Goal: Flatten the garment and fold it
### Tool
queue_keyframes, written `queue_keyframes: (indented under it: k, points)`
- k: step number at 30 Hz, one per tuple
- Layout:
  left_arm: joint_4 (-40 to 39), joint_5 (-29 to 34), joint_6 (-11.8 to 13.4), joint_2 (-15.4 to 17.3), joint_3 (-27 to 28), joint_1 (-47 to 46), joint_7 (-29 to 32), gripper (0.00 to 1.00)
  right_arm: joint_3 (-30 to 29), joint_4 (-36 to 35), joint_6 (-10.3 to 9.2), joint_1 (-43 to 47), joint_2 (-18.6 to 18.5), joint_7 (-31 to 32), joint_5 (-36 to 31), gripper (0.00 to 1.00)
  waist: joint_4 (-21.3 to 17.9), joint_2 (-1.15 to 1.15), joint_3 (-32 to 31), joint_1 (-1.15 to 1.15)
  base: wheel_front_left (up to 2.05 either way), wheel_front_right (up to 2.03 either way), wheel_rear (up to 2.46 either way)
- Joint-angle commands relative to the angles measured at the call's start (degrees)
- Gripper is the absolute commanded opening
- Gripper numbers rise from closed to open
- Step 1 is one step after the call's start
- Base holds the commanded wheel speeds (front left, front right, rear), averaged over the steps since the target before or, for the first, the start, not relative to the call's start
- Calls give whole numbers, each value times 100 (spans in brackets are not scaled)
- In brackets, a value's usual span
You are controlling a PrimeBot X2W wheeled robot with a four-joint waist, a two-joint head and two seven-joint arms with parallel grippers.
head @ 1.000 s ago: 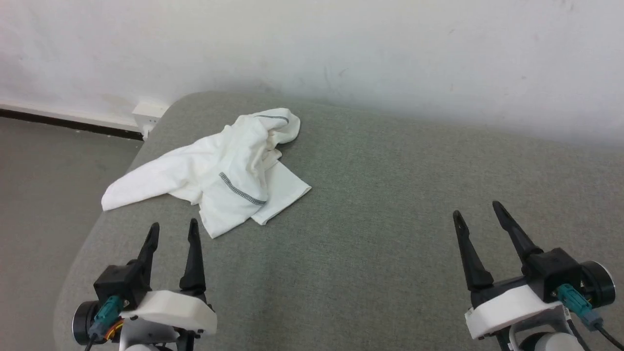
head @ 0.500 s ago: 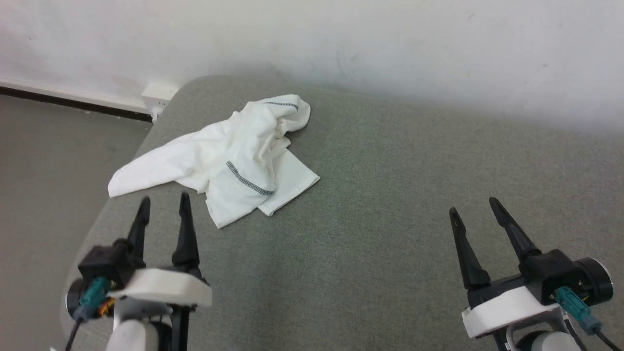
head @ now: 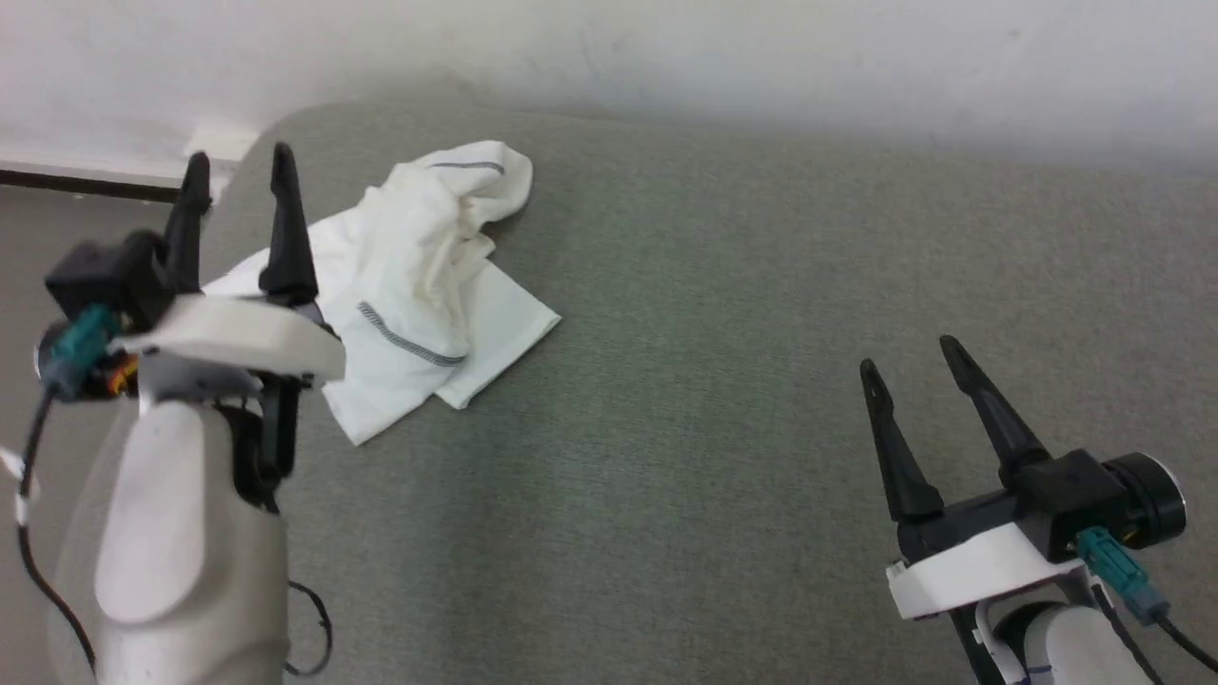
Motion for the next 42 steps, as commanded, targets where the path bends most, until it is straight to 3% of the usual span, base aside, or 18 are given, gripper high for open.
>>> queue_keyframes:
  k: [1,11,18,24,25,26,27,28,33,42]
  points:
    - [233,-50,-74,133,19,-328,117,100,-3,-6,-4,-134,11,-68,33,100,-375,0,360,0,0,0,0]
    - [2254,-368,-250,874,10,-1318,1567,100,24,110,-4,-418,12,-230,211,100,-922,0,1001,0,0,0,0]
    - [3603,-712,-339,1108,54,-1632,2399,100,71,216,-5,-570,14,-340,305,100,-1053,0,1268,0,0,0,0]
    - [4585,-906,-372,1192,-56,-1979,3680,100,128,267,-5,-673,15,-421,365,100,-1091,0,1388,0,0,0,0]
    - [4735,-945,-395,1174,-104,-2020,3977,47,141,285,-5,-685,15,-434,372,100,-1094,0,1386,0,0,0,0]
    - [4835,-1010,-414,1171,-111,-2074,4183,15,148,300,-5,-694,15,-446,376,100,-1092,0,1390,0,0,0,0]
    - [4889,-1076,-429,1181,-95,-2125,4272,0,153,315,-5,-702,15,-459,382,100,-1088,0,1389,0,0,0,0]
    - [4934,-1113,-441,1202,-103,-2157,4328,0,163,334,-5,-708,15,-471,392,100,-1091,0,1378,0,0,0,0]
    - [4867,-1109,-452,1290,-168,-2238,3863,0,116,452,-5,-685,16,-515,343,100,-1041,0,1152,0,0,0,0]
    - [4048,-620,-327,1275,-471,-2460,1288,0,-149,511,-5,-460,16,-516,357,100,-864,0,391,0,0,0,0]
